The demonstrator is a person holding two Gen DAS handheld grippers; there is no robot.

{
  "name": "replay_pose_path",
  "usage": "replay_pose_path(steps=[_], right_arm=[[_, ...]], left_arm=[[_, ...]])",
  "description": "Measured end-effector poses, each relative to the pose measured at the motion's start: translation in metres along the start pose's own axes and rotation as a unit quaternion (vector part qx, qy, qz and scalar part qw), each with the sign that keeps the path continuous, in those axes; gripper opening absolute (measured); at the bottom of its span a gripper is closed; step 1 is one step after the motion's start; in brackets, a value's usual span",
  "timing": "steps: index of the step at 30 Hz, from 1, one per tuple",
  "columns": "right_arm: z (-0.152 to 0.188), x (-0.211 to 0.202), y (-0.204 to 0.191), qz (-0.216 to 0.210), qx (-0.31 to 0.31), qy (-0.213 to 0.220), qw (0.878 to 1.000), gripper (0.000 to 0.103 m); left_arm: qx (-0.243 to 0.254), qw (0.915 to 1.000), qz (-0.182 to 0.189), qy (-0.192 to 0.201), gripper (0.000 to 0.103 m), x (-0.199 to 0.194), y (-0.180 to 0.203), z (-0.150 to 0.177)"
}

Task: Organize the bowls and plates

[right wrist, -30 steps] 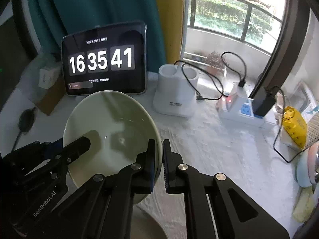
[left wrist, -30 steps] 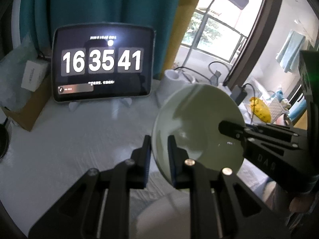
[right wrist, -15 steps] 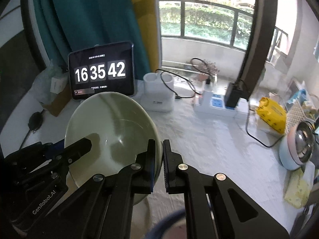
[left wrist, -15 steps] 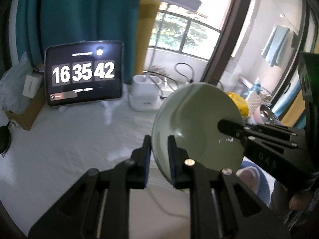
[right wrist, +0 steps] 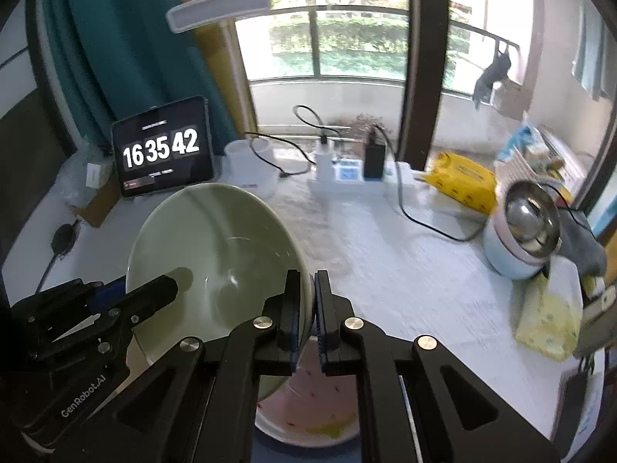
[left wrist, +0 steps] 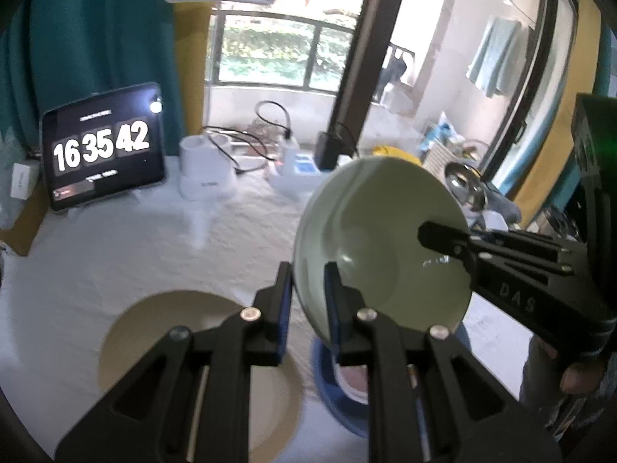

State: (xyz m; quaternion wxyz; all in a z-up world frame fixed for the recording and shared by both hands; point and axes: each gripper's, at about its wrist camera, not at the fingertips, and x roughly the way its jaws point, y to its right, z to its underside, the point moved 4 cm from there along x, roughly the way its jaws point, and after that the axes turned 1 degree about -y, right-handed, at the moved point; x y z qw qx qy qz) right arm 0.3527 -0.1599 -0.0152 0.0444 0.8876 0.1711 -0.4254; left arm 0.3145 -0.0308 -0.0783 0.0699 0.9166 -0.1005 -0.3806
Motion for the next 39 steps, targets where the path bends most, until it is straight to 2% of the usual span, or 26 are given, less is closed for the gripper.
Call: replay_pose_path(steps=[6,15,29,37,39], right_arm=[[0.022,-0.004,0.028,0.004,0.022,-0.009,1.0,0.008],[0.048,0.004,0.047,0.003,0.036,-0.027,0.999,0.008],[0.066,0.023,0.055,0.001,0.036,-0.054,0.998,0.009],[0.068,0.026,0.058,-0.011,0.041,-0.06,0.997,0.012],[0.068,0.024,0.06,-0.023,0.048,-0.058,0.997,0.017]], left_arm=[[0.018,0.9996,0.009,-0.021,0.016,0.009,0.027,0.013],[0.031,0.9985,0.006,-0.044,0.016,0.022,0.041,0.031],[0.046,0.9957,-0.007,-0.08,0.016,0.047,0.045,0.05],[0.055,0.9949,-0.007,-0.085,0.019,0.048,0.045,0.052],[0.054,0.9949,-0.006,-0.086,0.019,0.048,0.043,0.052]])
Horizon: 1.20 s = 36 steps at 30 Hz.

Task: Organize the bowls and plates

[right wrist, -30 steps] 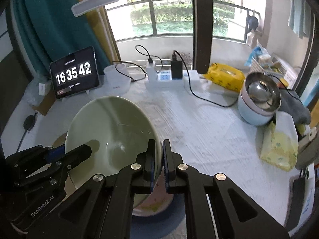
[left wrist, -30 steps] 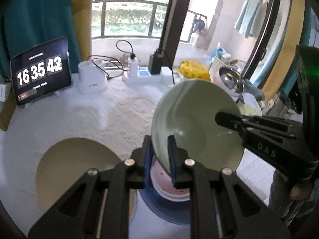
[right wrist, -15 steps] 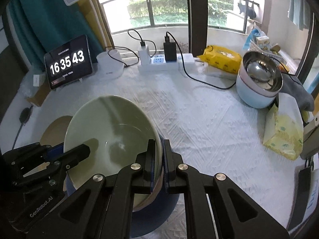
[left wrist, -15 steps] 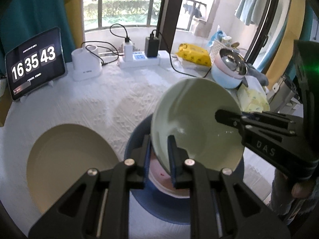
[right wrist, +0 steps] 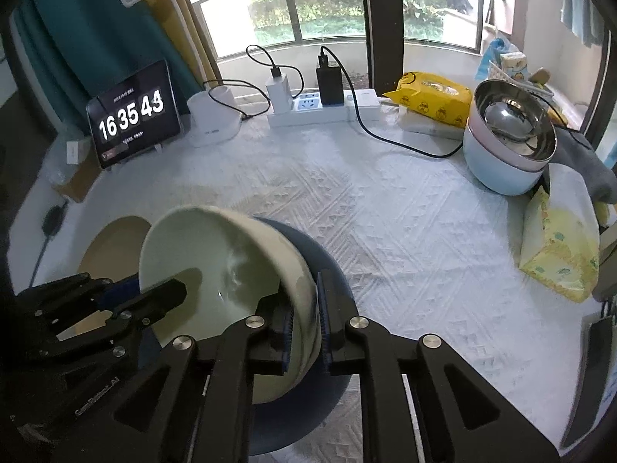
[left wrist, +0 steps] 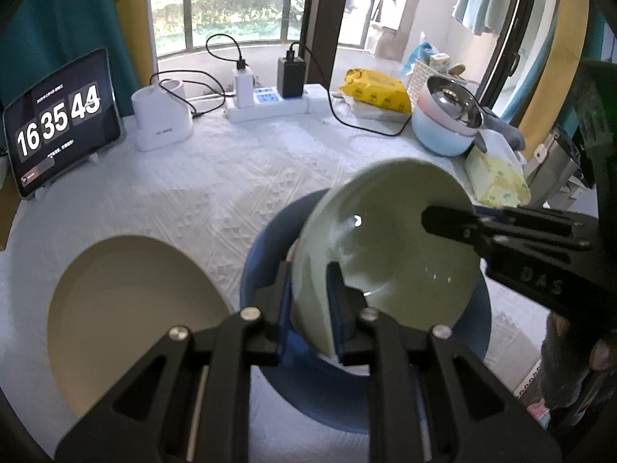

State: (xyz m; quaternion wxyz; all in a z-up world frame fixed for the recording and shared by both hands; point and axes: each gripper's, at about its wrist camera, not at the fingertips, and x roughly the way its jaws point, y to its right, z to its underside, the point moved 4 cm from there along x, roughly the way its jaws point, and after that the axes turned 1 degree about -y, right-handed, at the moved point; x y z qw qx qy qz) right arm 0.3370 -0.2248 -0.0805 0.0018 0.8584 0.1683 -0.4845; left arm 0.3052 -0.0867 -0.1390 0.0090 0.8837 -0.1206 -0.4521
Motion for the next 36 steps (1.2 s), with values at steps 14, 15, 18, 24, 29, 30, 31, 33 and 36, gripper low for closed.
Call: replay_pose_path(steps=[14,15,18,24,29,30,31,33,36], right_arm=[[-0.001,-0.016,-0.008,-0.015,-0.022,0.027,0.999,0.028],[-0.001,-0.016,-0.008,-0.014,-0.026,0.029,0.999,0.028],[-0.004,-0.015,-0.012,-0.011,-0.037,0.034,0.999,0.028],[-0.007,-0.015,-0.023,-0.039,-0.066,0.055,0.996,0.022],[-0.017,-0.009,-0.006,-0.109,0.0,0.011,0.994,0.023],[-0.018,-0.008,-0.002,-0.114,0.01,0.003,0.993,0.023],[-0.018,-0.007,0.001,-0.116,0.018,-0.003,0.993,0.022],[-0.019,-0.006,0.006,-0.124,0.03,-0.015,0.992,0.022],[-0.019,-0.005,0.01,-0.121,0.044,-0.023,0.991,0.022]], left_arm=[[-0.004,0.9992,0.019,0.034,0.02,-0.013,-0.013,-0.013],[-0.004,0.9992,0.019,0.033,0.02,-0.012,-0.013,-0.014],[-0.004,0.9989,0.032,0.035,0.02,-0.012,-0.012,-0.016],[-0.002,0.9971,0.061,0.045,0.02,-0.014,-0.009,-0.025],[-0.009,0.9964,0.065,0.053,0.02,-0.013,-0.012,-0.033],[-0.01,0.9963,0.066,0.053,0.02,-0.012,-0.012,-0.034],[-0.009,0.9962,0.068,0.053,0.02,-0.011,-0.012,-0.035],[-0.002,0.9969,0.063,0.046,0.02,-0.005,-0.01,-0.035],[0.003,0.9972,0.064,0.039,0.02,-0.002,-0.005,-0.033]])
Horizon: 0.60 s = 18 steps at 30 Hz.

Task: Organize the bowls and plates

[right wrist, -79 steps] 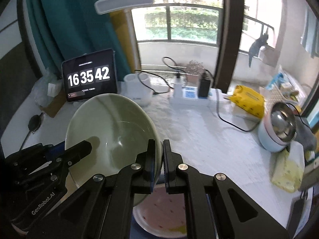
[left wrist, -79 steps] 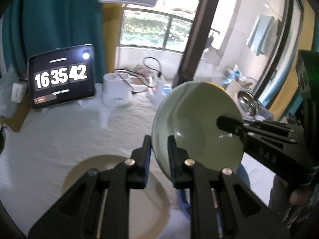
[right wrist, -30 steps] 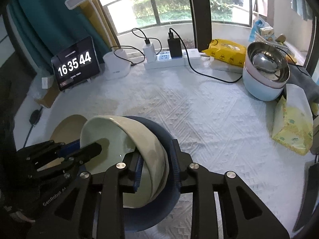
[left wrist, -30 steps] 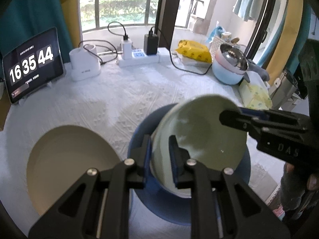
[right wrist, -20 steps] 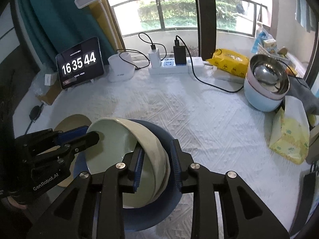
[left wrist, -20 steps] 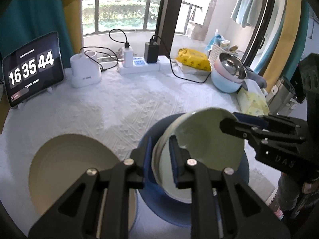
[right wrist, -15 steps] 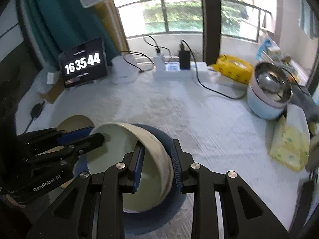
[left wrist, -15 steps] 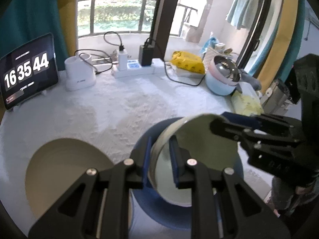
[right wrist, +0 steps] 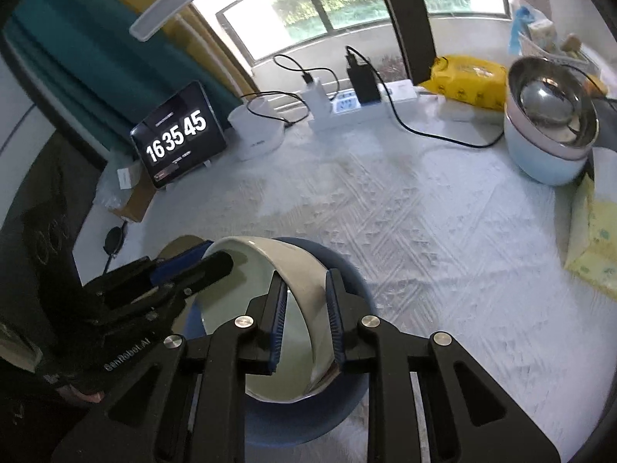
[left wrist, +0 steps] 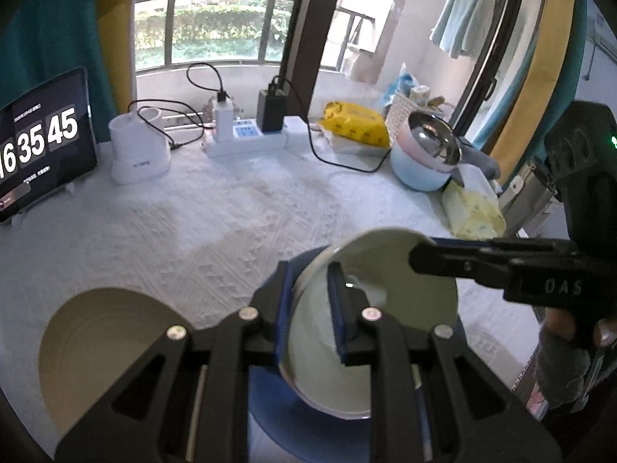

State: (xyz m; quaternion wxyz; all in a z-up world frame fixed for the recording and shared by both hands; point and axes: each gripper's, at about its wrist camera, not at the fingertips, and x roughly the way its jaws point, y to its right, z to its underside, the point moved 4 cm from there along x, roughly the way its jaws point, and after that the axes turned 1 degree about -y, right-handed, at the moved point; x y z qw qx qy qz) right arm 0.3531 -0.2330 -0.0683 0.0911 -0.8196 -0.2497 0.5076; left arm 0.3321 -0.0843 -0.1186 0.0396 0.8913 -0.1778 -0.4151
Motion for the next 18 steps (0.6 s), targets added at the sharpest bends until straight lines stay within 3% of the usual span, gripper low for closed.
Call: replay_pose_path(steps=[6,12,18], right_arm=[[0.004,-0.004,0.0,-0.002,0.011,0.002,1.0,0.022],[0.008,-0.009,-0.007,0.0,0.01,0.013,1.0,0.02],[0.017,-0.004,-0.004,-0.004,0.029,-0.005,1.0,0.02]], left_arm=[[-0.034,0.9987,0.035,-0.017,0.02,-0.002,-0.007,0.0],[-0.028,0.9991,0.033,-0.002,0.02,-0.015,-0.003,0.0],[-0.013,0.9996,0.019,-0.018,0.02,-0.013,0.001,0.007]])
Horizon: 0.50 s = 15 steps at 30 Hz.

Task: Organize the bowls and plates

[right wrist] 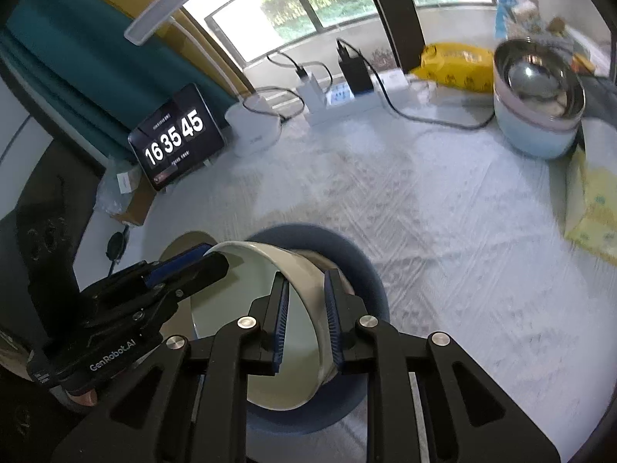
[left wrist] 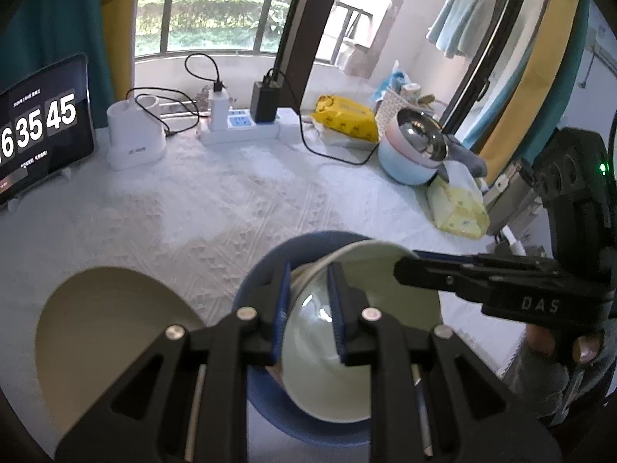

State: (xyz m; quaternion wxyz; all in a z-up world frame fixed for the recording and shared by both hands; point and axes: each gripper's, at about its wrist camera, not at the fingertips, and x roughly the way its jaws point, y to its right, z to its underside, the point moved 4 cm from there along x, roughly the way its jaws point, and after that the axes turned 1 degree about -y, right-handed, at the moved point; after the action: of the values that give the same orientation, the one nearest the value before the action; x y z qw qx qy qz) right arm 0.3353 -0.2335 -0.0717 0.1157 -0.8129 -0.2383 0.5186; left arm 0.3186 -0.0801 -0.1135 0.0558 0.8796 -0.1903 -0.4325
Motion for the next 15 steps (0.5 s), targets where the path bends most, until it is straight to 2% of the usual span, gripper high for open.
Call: replay_pose_path(steps=[9,15], right_arm=[[0.001,0.002,-0.008,0.062,-0.035,0.023,0.997,0.018],[0.0,-0.019,-0.006,0.099,-0.059,0.058,0.992,0.018]], left_arm=[[0.034,0.9989,-0.03,0.007,0.02,0.001,0.006,0.006],[0.019,0.9987,-0.042,0.023,0.022,-0.013,-0.005,0.004]])
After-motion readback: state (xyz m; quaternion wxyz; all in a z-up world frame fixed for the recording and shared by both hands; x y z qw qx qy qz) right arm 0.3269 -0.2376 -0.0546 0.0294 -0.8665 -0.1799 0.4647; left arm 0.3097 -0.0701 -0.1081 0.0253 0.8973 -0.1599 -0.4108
